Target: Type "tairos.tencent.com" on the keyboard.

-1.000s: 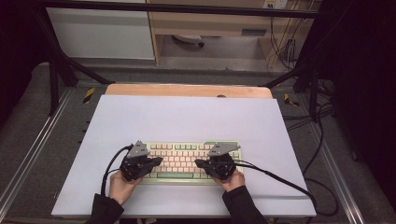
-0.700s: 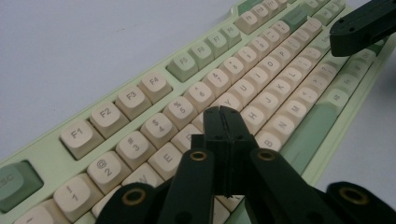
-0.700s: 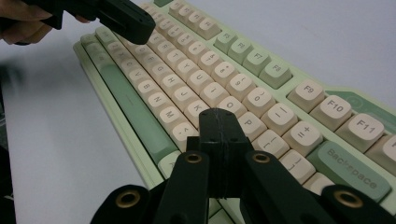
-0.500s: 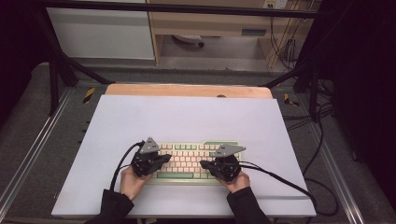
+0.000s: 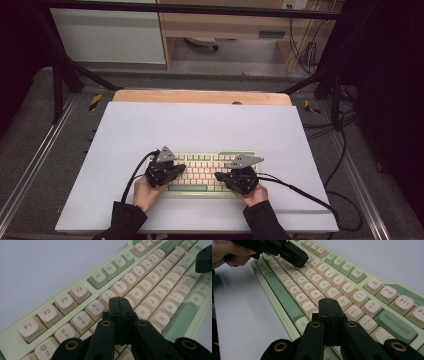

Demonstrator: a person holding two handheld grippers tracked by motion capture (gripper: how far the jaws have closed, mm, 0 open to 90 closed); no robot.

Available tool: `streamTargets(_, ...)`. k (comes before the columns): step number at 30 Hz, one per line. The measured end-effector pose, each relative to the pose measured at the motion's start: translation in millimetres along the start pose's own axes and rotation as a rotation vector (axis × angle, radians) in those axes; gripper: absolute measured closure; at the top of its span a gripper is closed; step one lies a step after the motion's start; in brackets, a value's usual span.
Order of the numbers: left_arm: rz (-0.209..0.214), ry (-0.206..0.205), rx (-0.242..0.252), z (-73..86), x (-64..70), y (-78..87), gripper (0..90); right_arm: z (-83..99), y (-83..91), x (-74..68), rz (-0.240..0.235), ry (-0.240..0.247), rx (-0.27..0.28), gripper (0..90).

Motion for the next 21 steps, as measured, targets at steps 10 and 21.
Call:
streamTargets(10,0.001,-0.01,-0.004,0.0,1.4,-1.8,90.0,0.3,0.0,0.0,0.0,0.003,-0.002,90.0)
streamTargets(21,-0.004,-0.023,0.01,1.0,2.3,7.7,90.0,-0.5,1.7,-0.4,-0.002,0.005,0.002,90.0)
Point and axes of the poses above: each handheld gripper's, and its own axes: y roughly backward along the jaws, z roughly out of its underside, x roughly to its right, the point moved 8 cm from there along -y, roughly forward along the jaws, and after that the axes turned 13 degrees about -x, right-handed, at the moved point
